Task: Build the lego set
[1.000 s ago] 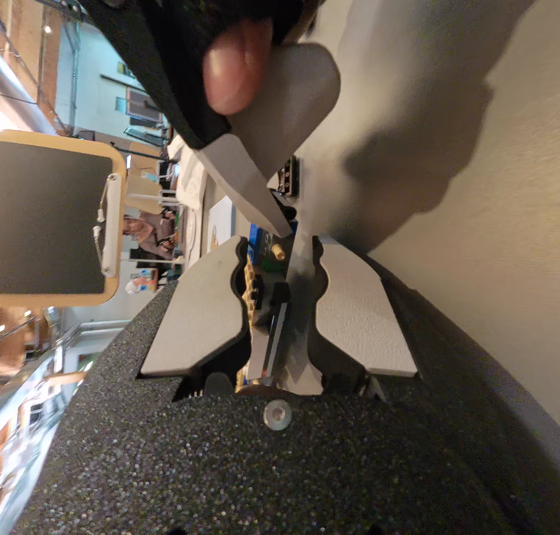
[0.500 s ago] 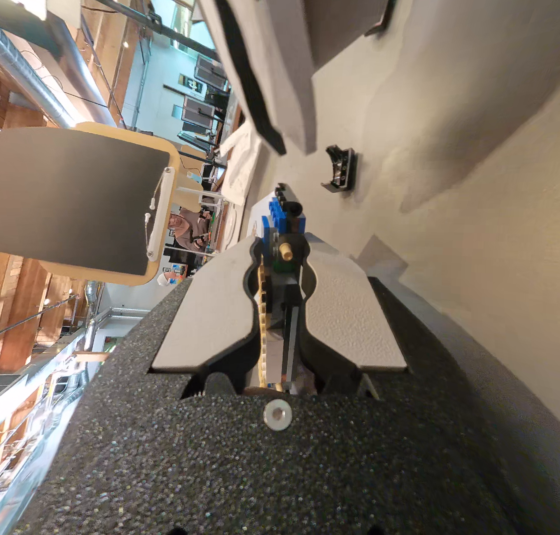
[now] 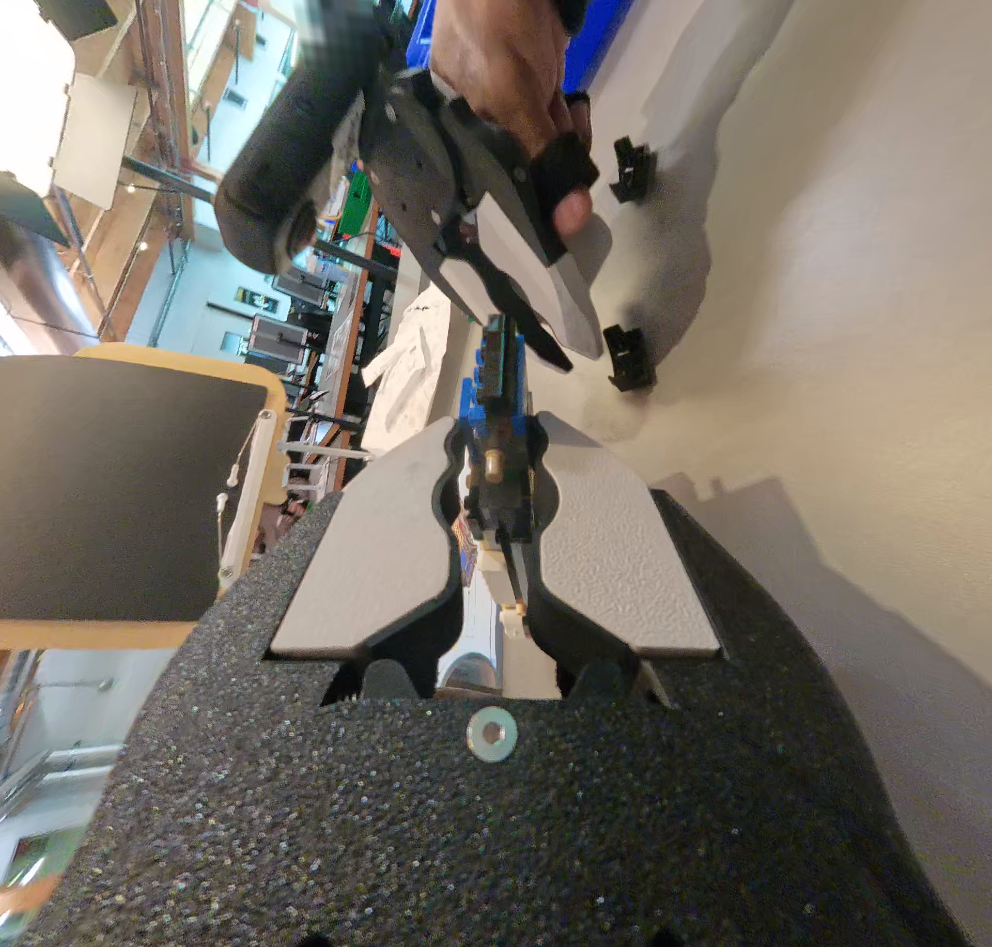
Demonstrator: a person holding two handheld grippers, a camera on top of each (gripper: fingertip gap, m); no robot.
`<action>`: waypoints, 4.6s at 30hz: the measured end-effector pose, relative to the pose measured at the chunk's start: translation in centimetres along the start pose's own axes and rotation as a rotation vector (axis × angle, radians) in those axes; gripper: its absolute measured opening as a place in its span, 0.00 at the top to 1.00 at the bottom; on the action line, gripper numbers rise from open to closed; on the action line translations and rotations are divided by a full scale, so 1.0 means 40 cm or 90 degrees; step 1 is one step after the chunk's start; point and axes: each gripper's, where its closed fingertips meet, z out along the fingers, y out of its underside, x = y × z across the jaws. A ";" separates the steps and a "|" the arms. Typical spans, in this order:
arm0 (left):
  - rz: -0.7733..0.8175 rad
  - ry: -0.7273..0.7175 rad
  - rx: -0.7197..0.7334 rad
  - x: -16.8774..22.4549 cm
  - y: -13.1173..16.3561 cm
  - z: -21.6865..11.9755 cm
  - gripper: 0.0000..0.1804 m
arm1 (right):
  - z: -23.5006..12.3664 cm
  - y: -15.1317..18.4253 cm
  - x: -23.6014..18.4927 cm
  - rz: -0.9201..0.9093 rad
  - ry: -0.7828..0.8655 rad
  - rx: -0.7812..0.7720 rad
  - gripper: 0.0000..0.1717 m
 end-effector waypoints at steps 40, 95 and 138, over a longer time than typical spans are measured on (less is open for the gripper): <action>-0.025 -0.067 0.009 0.010 0.035 0.030 0.88 | 0.043 0.025 -0.066 -0.167 0.044 -0.015 0.88; -0.281 0.016 0.327 -0.023 -0.104 -0.049 0.88 | -0.177 -0.257 -0.179 -0.248 -0.083 0.717 0.98; -0.385 0.107 0.426 -0.022 -0.132 -0.080 0.88 | -0.180 -0.266 -0.233 -0.318 -0.056 0.731 0.97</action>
